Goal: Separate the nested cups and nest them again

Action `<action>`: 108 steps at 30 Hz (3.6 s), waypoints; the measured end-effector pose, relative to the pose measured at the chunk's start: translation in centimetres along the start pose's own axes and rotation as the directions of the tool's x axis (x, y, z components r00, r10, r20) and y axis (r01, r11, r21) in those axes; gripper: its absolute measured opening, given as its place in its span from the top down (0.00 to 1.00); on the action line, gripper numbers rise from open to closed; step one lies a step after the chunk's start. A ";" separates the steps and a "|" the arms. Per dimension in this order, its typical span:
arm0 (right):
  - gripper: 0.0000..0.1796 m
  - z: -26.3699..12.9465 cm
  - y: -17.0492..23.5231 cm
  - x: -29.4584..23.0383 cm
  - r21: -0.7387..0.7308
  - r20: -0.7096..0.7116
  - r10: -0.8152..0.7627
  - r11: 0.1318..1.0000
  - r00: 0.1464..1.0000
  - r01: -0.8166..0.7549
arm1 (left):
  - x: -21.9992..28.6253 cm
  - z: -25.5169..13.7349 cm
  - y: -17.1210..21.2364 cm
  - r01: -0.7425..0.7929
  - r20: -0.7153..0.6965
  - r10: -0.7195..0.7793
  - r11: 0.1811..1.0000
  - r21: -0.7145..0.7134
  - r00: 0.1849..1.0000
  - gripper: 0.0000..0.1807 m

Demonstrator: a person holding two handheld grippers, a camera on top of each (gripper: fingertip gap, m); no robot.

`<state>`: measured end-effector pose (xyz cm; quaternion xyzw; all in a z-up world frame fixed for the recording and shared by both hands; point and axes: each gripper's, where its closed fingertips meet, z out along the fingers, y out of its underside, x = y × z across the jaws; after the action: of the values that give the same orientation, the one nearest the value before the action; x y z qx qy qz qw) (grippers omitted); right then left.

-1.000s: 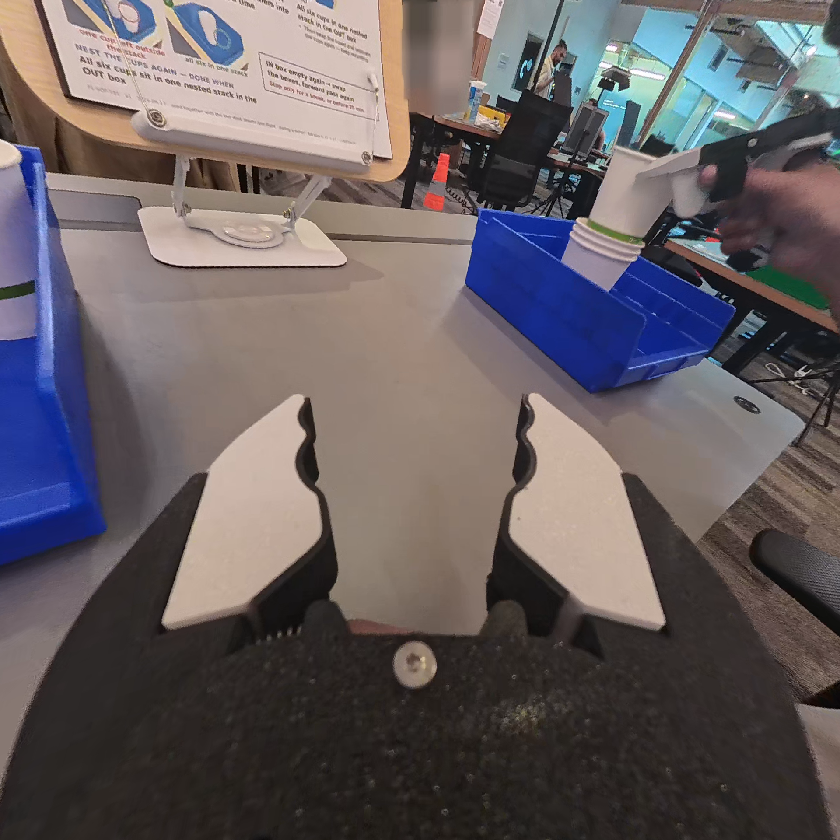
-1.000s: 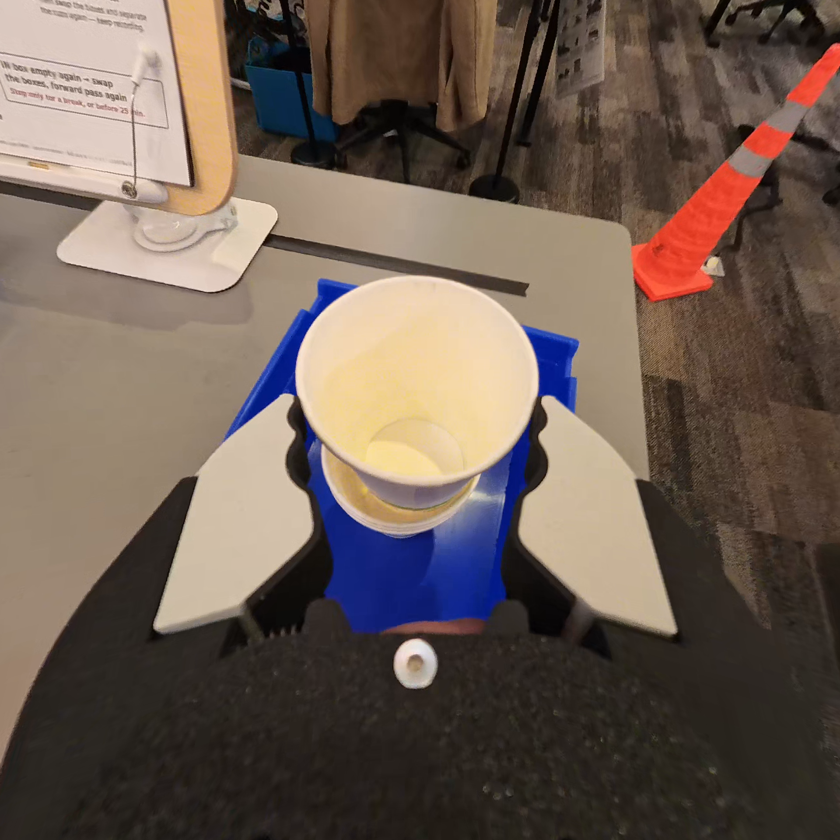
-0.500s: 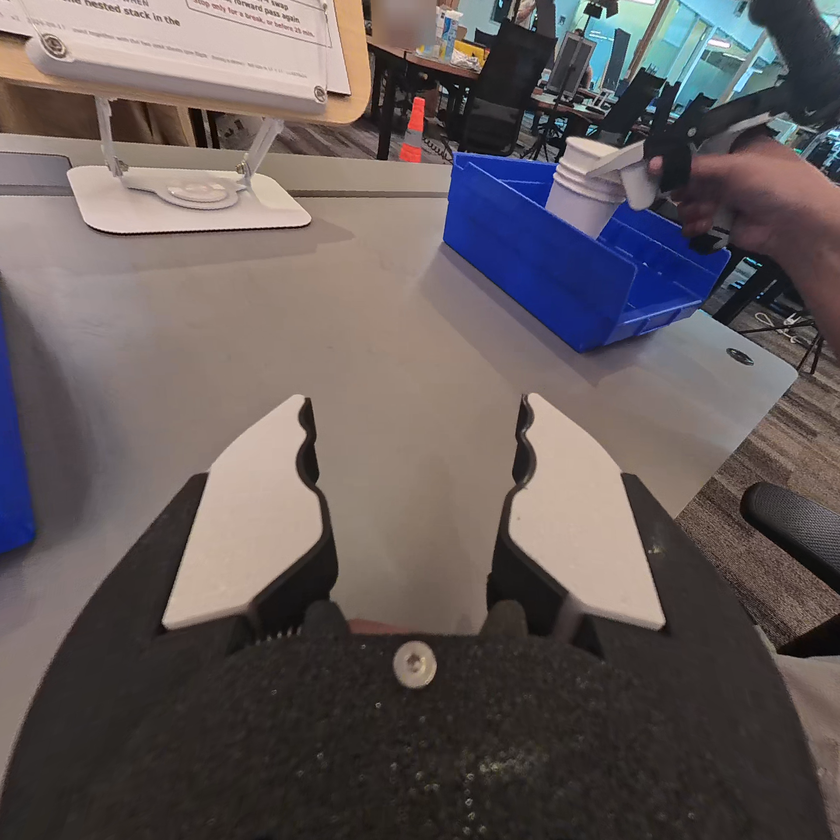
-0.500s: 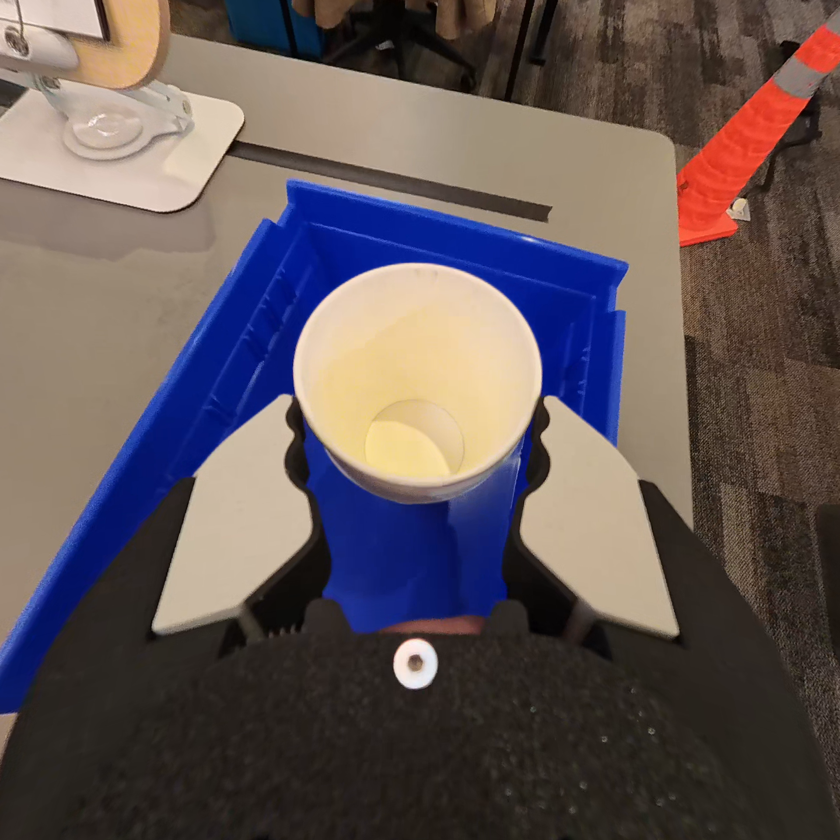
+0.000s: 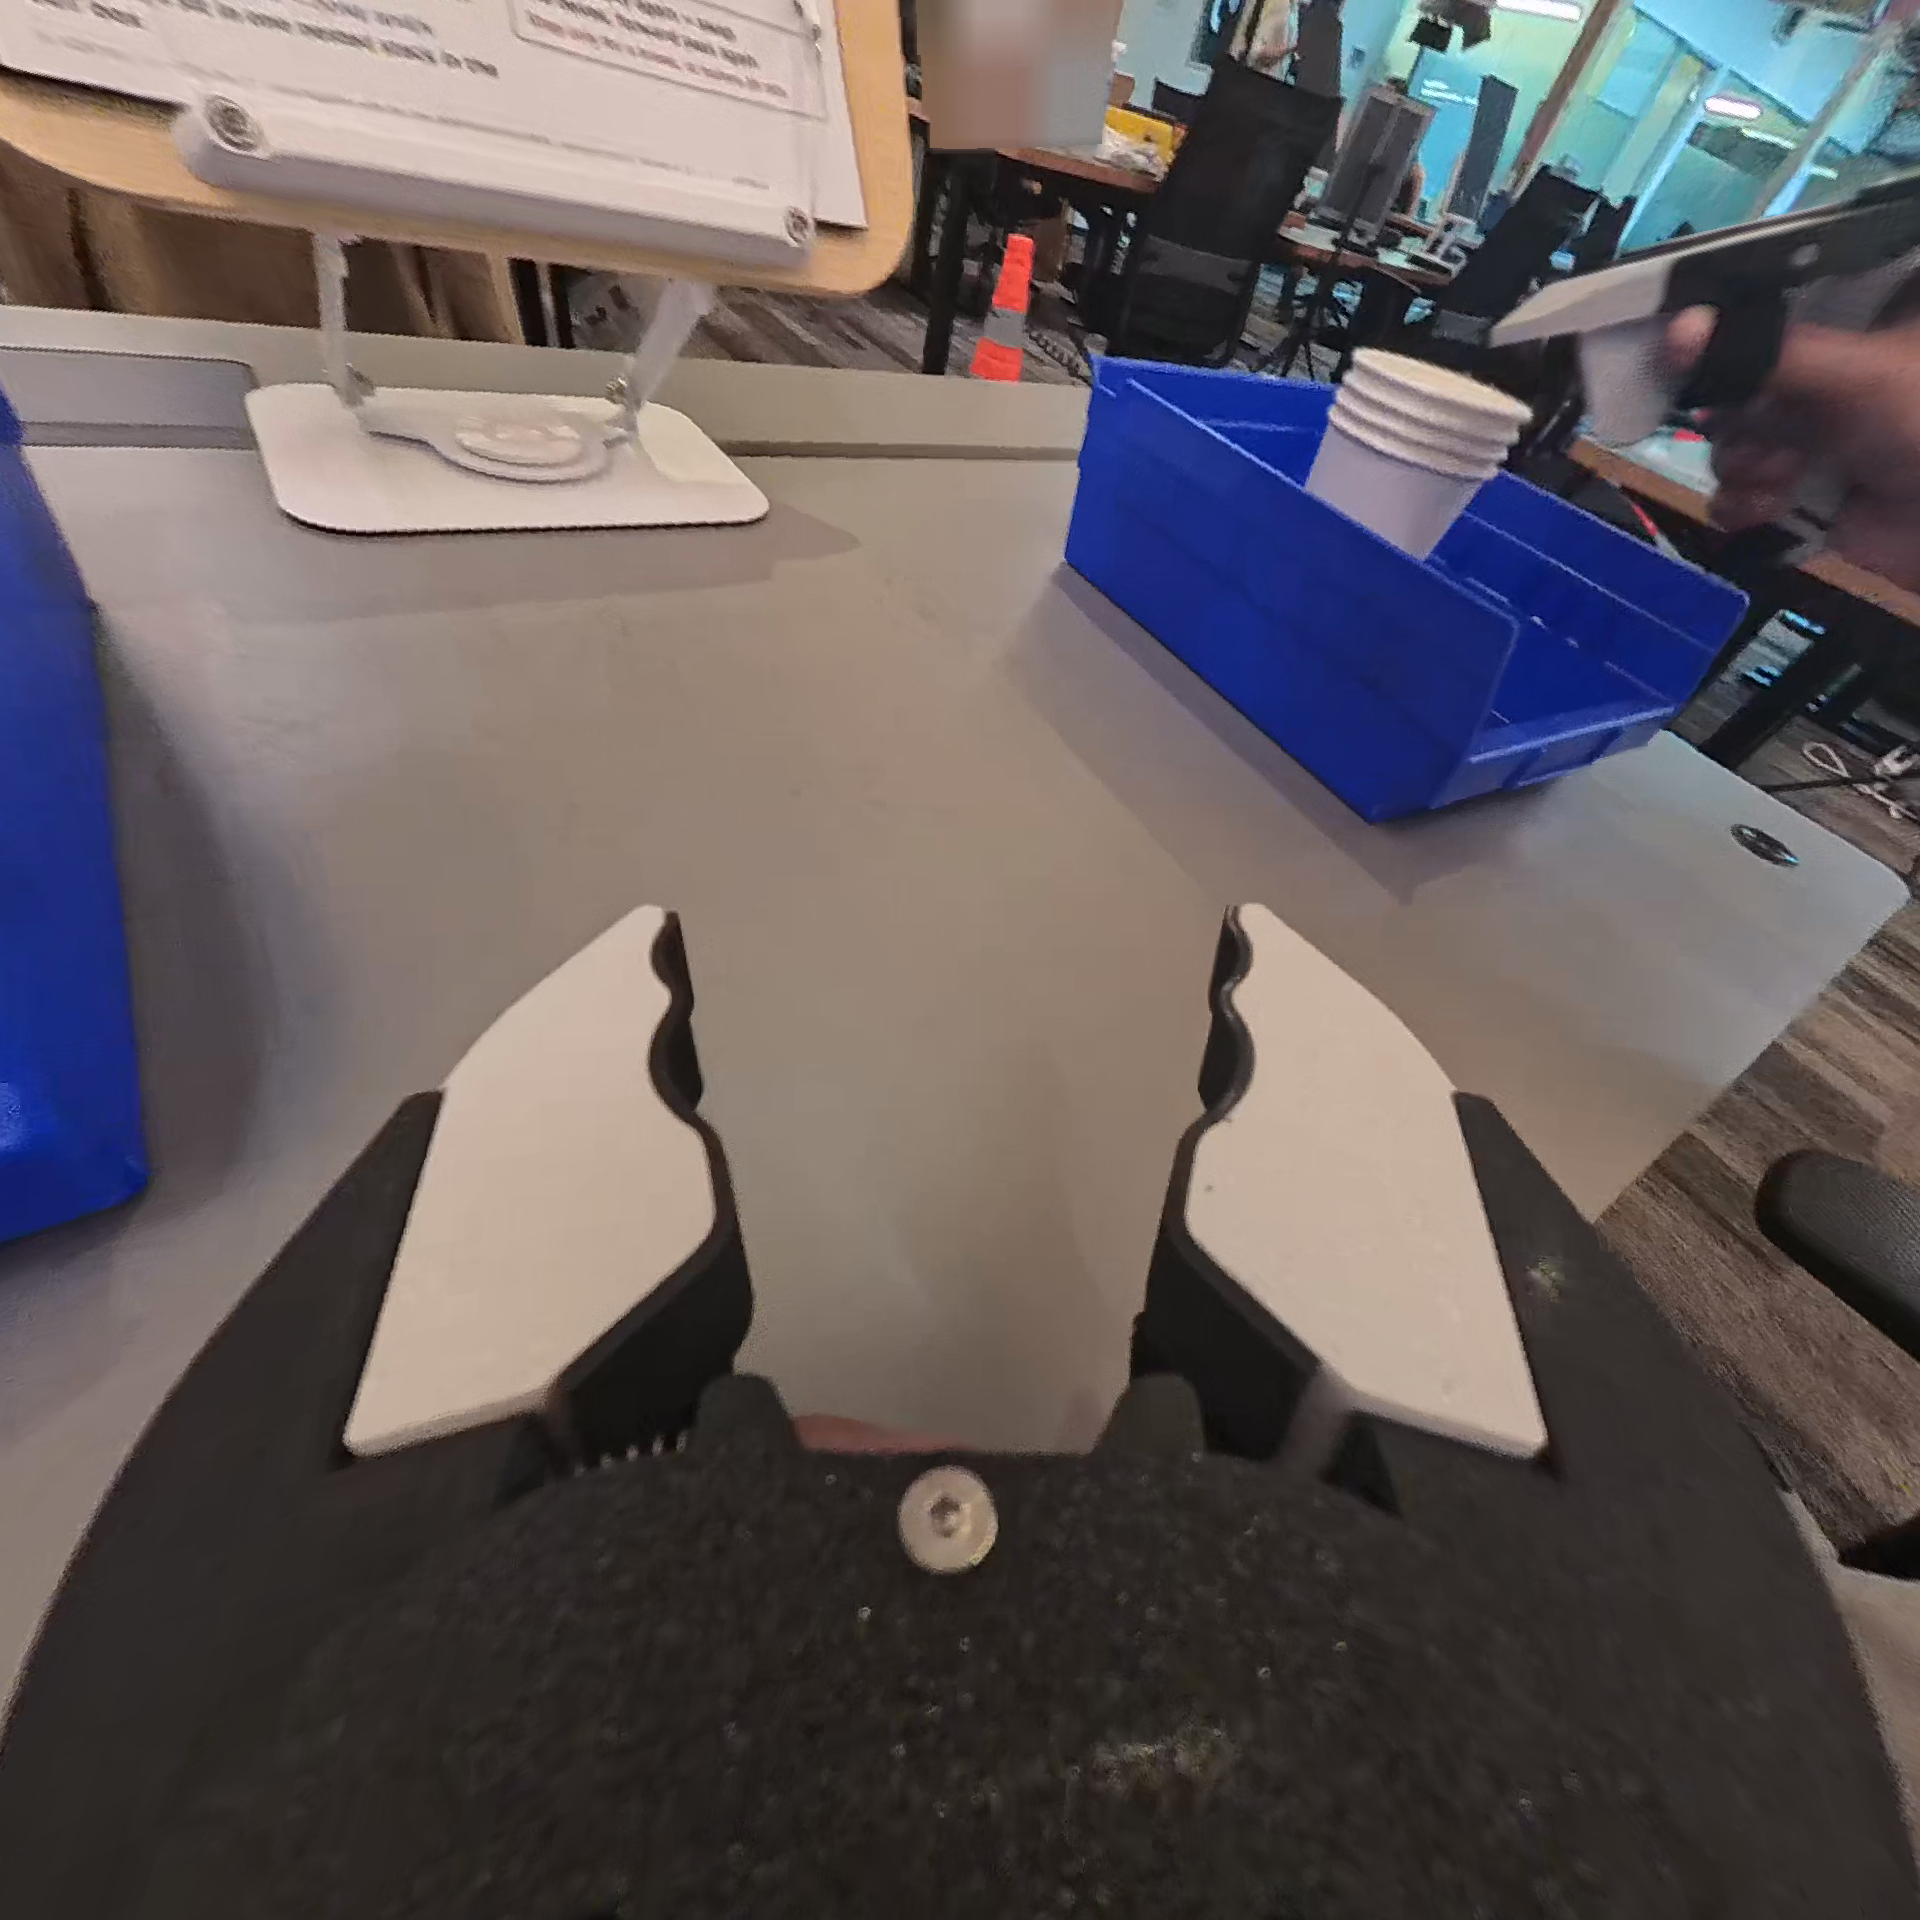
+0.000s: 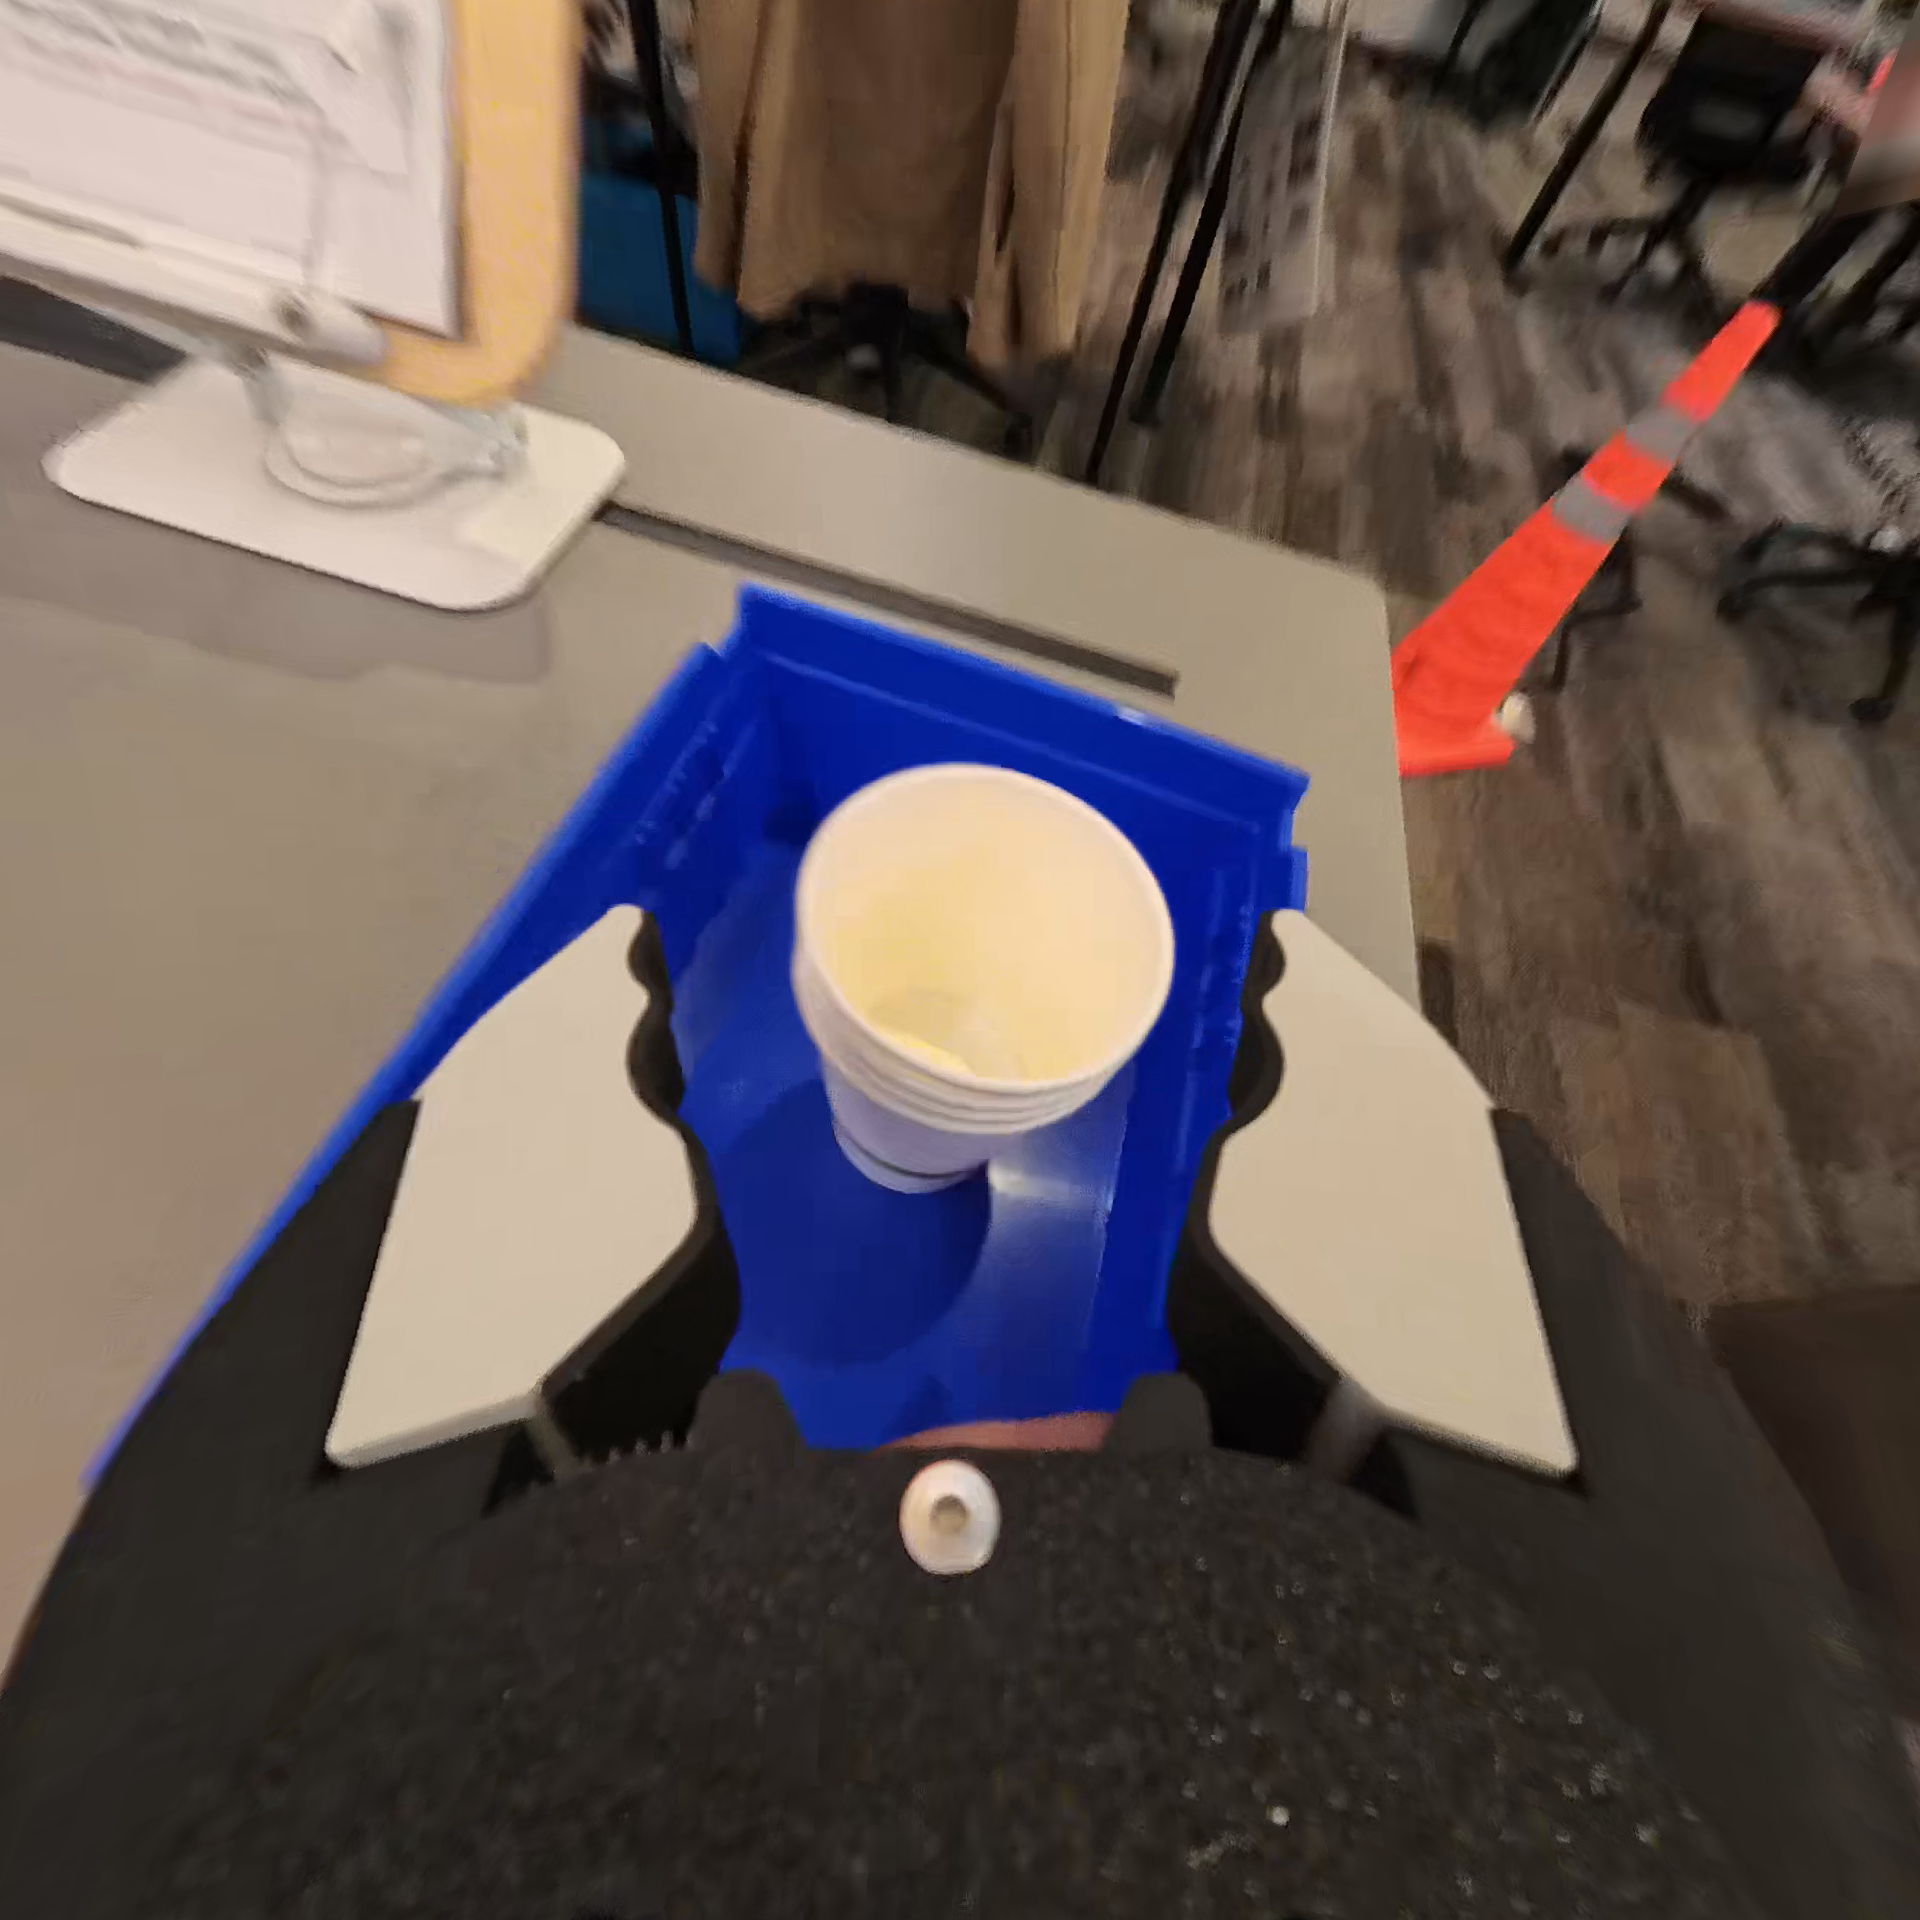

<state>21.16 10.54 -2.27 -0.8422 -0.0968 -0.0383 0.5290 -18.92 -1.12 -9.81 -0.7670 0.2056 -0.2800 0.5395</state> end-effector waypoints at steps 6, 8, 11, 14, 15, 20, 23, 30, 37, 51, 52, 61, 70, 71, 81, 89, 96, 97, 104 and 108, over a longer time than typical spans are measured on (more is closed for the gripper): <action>0.50 -6.7 -1.2 -13.8 0.204 0.390 0.085 0.963 0.917 -0.176 | -5.3 -2.2 -2.4 -0.013 0.198 0.001 0.998 0.059 0.980 0.49; 0.50 -7.3 1.3 -19.9 0.135 0.545 0.154 0.954 0.824 -0.268 | -8.8 -3.6 -3.5 -0.006 0.299 -0.009 0.999 0.050 0.954 0.49; 0.51 -7.9 4.9 -27.5 -0.021 0.707 0.267 0.934 0.655 -0.358 | -14.2 -4.7 -5.9 -0.009 0.392 -0.003 1.000 0.029 0.920 0.49; 0.52 -8.6 6.5 -31.7 -0.120 0.780 0.312 0.925 0.542 -0.361 | -19.8 -3.5 -8.3 -0.083 0.459 0.097 0.995 -0.050 0.883 0.48; 0.52 -8.9 6.5 -32.3 -0.123 0.792 0.304 0.929 0.530 -0.350 | -21.7 -2.5 -8.8 -0.101 0.472 0.133 0.991 -0.092 0.871 0.48; 0.51 -9.8 5.7 -30.8 -0.024 0.777 0.192 0.961 0.599 -0.277 | -29.3 4.0 -7.4 -0.008 0.479 0.133 0.967 -0.254 0.868 0.48; 0.52 -10.3 5.3 -28.6 0.006 0.757 0.191 0.954 0.625 -0.299 | -30.1 7.4 -6.3 0.027 0.415 0.108 0.951 -0.307 0.903 0.47; 0.53 -11.0 5.0 -26.2 0.002 0.750 0.247 0.927 0.614 -0.375 | -31.5 11.2 -5.6 -0.068 0.405 0.210 0.939 -0.338 0.890 0.52; 0.53 -11.1 4.8 -26.7 0.005 0.753 0.226 0.937 0.618 -0.348 | -31.3 11.5 -5.9 -0.084 0.393 0.218 0.940 -0.331 0.893 0.55; 0.53 -9.1 2.1 -25.4 0.067 0.751 0.004 0.994 0.660 -0.083 | -19.9 -2.0 -11.7 -0.281 0.142 0.293 0.955 -0.095 0.946 0.56; 0.52 -8.8 1.5 -26.2 0.065 0.773 -0.022 0.997 0.634 -0.045 | -18.4 -2.1 -12.2 -0.316 0.117 0.323 0.946 -0.079 0.939 0.56; 0.48 -8.9 -6.9 -31.8 0.333 0.852 -0.385 0.921 0.355 0.201 | -1.1 1.1 -10.2 -0.500 -0.396 0.458 0.866 -0.003 0.796 0.56; 0.41 -8.0 -3.4 -33.5 0.351 0.861 -0.482 0.792 0.160 0.499 | 5.0 4.6 -5.7 -0.614 -0.570 0.488 0.789 -0.037 0.661 0.56; 0.41 -8.0 -3.1 -33.7 0.358 0.862 -0.484 0.791 0.149 0.497 | 5.3 4.7 -5.5 -0.618 -0.579 0.487 0.785 -0.037 0.654 0.56; 0.42 -7.3 -2.7 -32.5 0.338 0.850 -0.463 0.845 0.250 0.415 | 3.6 2.4 -6.0 -0.470 -0.396 0.433 0.883 0.003 0.810 0.53; 0.43 -7.5 -3.0 -25.4 0.322 0.718 -0.483 0.869 0.501 0.375 | -0.1 -0.2 -1.2 -0.076 -0.089 0.075 0.997 -0.012 0.993 0.47; 0.42 -5.1 -8.1 -7.5 -0.003 0.372 -0.323 0.937 0.870 0.349 | 0.7 -0.7 -0.9 -0.043 -0.115 0.047 0.999 0.033 0.992 0.50; 0.43 -4.5 -8.8 -4.9 -0.039 0.284 -0.282 0.952 0.916 0.305 | 0.9 -0.7 -0.8 -0.051 -0.131 0.053 0.999 0.019 0.990 0.50; 0.43 -0.4 -6.7 1.1 -0.182 0.153 -0.115 0.973 0.981 0.142 | 0.9 -0.8 0.1 -0.072 -0.146 0.071 0.997 -0.005 0.987 0.50; 0.42 1.7 -3.7 1.3 -0.202 0.153 -0.103 0.970 0.983 0.133 | 0.4 -1.2 -0.4 -0.082 -0.128 0.082 0.997 0.004 0.988 0.50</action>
<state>21.60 13.80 0.46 -0.8870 -0.1793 -0.0199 0.4251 -19.43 -2.07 -9.03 -0.7388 0.2712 -0.3061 0.5357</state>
